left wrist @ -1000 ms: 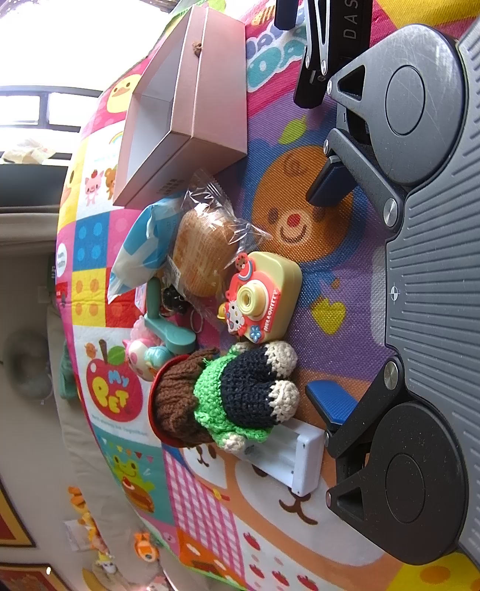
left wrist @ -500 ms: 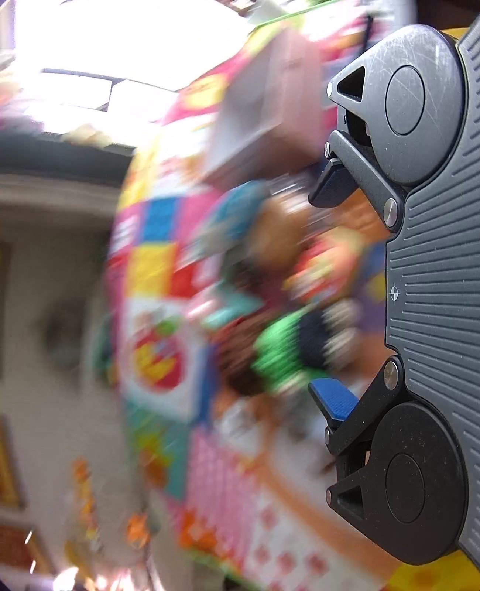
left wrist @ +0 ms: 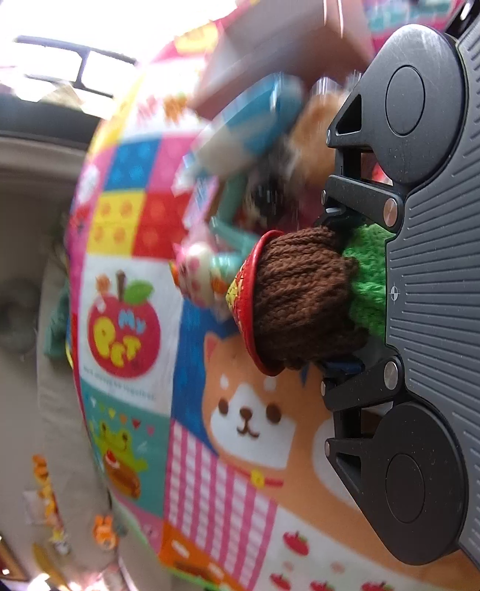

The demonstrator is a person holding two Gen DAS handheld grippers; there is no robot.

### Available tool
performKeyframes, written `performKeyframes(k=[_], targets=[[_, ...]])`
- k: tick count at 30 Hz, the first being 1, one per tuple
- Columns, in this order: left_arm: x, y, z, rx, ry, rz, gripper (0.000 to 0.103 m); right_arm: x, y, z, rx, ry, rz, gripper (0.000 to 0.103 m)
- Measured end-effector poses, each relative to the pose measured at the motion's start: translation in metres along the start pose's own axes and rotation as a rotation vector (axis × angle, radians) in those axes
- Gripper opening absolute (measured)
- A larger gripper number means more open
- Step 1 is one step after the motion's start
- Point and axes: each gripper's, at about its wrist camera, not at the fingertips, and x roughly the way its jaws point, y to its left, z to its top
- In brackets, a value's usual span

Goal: Organize objects
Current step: 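Grasp the crocheted doll with the left tool and lift it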

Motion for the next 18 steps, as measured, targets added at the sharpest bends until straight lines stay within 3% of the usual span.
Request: performKeyframes(k=[4, 8, 13, 18], targets=[[-0.059, 0.005, -0.023, 0.002, -0.067, -0.138, 0.065, -0.001, -0.002, 0.001, -0.009, 0.007, 0.015, 0.103], [-0.105, 0.01, -0.058, 0.013, -0.038, -0.238, 0.065, -0.001, -0.007, 0.009, -0.048, 0.06, 0.059, 0.103], [-0.124, 0.018, -0.094, 0.029, -0.016, -0.223, 0.065, -0.001, -0.004, 0.011, -0.037, 0.103, 0.052, 0.103], [-0.129, 0.041, -0.097, -0.047, -0.054, -0.196, 0.065, -0.001, 0.005, 0.011, 0.003, 0.113, -0.017, 0.103]])
